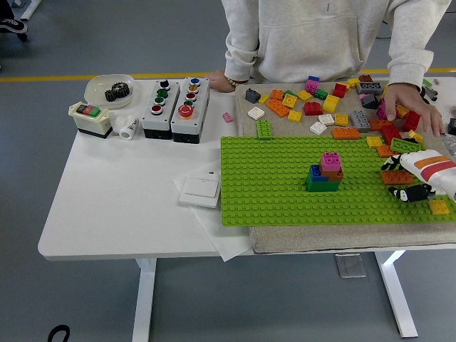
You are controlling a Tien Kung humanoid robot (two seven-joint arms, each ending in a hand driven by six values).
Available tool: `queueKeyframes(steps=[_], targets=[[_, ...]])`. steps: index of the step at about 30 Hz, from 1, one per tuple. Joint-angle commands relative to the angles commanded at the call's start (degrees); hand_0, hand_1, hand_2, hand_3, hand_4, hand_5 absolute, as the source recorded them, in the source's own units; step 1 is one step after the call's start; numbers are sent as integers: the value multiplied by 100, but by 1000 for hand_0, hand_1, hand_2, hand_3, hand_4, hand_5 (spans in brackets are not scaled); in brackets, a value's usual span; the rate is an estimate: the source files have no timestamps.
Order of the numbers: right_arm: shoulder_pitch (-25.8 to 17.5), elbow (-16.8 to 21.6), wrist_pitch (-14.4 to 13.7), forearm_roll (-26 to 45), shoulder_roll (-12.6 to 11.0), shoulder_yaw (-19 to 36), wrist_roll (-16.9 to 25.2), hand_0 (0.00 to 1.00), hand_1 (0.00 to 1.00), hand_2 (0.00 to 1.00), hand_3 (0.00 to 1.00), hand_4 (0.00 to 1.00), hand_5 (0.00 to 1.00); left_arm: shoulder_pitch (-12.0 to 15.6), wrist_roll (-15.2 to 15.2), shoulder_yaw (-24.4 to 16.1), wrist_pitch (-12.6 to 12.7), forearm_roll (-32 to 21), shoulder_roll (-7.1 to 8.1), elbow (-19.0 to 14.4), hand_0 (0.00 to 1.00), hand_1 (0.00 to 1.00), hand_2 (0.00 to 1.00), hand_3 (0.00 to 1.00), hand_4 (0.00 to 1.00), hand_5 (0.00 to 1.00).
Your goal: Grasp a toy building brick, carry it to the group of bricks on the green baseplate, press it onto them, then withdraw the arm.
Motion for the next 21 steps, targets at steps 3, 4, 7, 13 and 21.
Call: queueKeyframes(steps=[3,4,7,13,21], targets=[[-7,2,-4,-12,-9,16,6,406,502,559,680,627,159,-1,1,4,-7,0,3,-1,852,838,845,643,723,619],[-8,2,-5,-14,-10,18,7,406,502,559,680,627,159,-1,1,4,-8,0,3,-1,852,838,845,643,723,619],[-17,12,13,-15,-19,27,10,373,472,532,648,602,147,0,-3,4,-19,0,7,-2,851,838,844,642,723,618],[-15,39,1,-17,-35,48,29,355,446,510,631,586,137,4,-7,-8,-24,0,8,-1,848,837,844,643,724,618],[-15,54,9,10,-58,78,49,340,426,496,618,574,130,7,-8,0,-6,0,5,1,848,836,844,642,724,619]])
